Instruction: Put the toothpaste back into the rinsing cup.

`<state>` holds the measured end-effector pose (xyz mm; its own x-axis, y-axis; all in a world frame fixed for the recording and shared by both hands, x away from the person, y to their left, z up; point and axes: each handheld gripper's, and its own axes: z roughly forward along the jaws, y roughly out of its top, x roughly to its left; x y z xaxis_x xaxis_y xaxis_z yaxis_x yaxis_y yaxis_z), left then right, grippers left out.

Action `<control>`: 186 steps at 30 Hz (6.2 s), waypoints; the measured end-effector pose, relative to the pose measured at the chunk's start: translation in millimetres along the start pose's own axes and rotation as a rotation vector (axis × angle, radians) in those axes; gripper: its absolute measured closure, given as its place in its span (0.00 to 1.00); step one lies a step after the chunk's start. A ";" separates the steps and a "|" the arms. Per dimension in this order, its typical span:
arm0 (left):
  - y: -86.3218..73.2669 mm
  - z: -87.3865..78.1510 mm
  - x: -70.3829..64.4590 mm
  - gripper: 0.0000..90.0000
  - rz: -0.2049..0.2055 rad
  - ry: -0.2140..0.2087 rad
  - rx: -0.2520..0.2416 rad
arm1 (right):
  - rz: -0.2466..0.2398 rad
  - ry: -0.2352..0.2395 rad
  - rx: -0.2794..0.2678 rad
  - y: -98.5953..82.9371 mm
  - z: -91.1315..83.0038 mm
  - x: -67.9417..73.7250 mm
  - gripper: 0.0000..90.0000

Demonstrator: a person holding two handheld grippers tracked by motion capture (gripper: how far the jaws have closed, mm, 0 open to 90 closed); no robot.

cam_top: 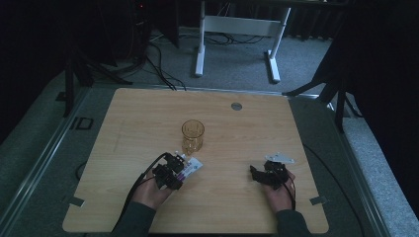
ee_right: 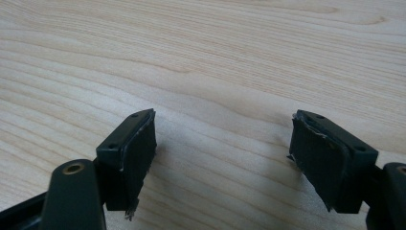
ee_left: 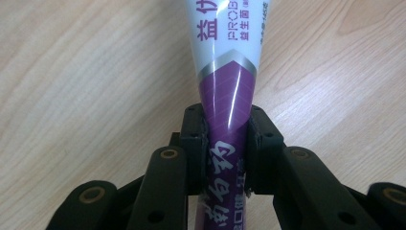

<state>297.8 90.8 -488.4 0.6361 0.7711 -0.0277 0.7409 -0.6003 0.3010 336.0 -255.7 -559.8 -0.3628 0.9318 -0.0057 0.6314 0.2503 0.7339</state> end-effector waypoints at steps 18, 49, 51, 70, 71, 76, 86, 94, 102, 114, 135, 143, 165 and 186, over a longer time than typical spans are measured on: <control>3.7 -30.0 0.8 0.81 -0.020 -0.009 -0.149 | 0.001 0.000 0.000 0.0 0.0 0.1 0.27; 5.2 -59.0 0.1 0.82 -0.024 -0.070 -0.298 | 0.001 0.000 0.000 0.0 0.0 0.1 0.27; 5.1 -60.6 1.0 0.82 -0.028 -0.073 -0.308 | 0.001 0.000 0.000 0.0 0.0 0.1 0.27; 7.5 -70.4 5.6 0.82 -0.043 -0.072 -0.383 | 0.001 0.000 0.000 0.0 0.0 0.1 0.27; 7.6 -71.2 5.7 0.82 -0.045 -0.072 -0.391 | 0.001 0.000 0.000 0.0 0.0 0.1 0.27; 8.6 -74.0 6.8 0.82 -0.034 -0.060 -0.426 | -0.001 0.000 -0.001 0.0 0.1 0.0 0.27; 10.4 -75.2 8.5 0.82 -0.027 -0.058 -0.461 | 0.001 0.000 0.000 0.1 0.0 0.1 0.27; 9.0 -77.7 10.5 0.82 -0.032 -0.064 -0.498 | 0.000 0.000 0.001 0.0 -0.1 0.0 0.27; 9.5 -78.3 12.8 0.82 -0.047 -0.053 -0.517 | -0.001 0.000 0.002 0.1 -0.1 -0.1 0.27; 11.6 -83.7 13.6 0.82 -0.050 -0.033 -0.556 | 0.000 0.000 0.000 0.1 -0.1 0.0 0.27; 18.6 -88.7 16.9 0.82 -0.050 -0.020 -0.627 | -0.001 0.000 0.000 0.0 -0.1 -0.1 0.27; 22.3 -90.4 19.9 0.82 -0.046 -0.011 -0.652 | -0.001 0.000 0.000 0.1 -0.1 -0.1 0.27; 26.4 -90.6 31.2 0.82 -0.058 -0.007 -0.734 | 0.003 0.000 0.000 0.1 0.0 0.1 0.27; 36.3 -91.6 35.4 0.82 -0.033 -0.027 -0.784 | 0.000 0.000 0.000 0.1 0.0 -0.1 0.27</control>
<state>327.6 115.7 -391.2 0.6288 0.7746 -0.0680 0.3972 -0.2449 0.8845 336.0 -255.7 -559.7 -0.3630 0.9318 -0.0061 0.6314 0.2507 0.7338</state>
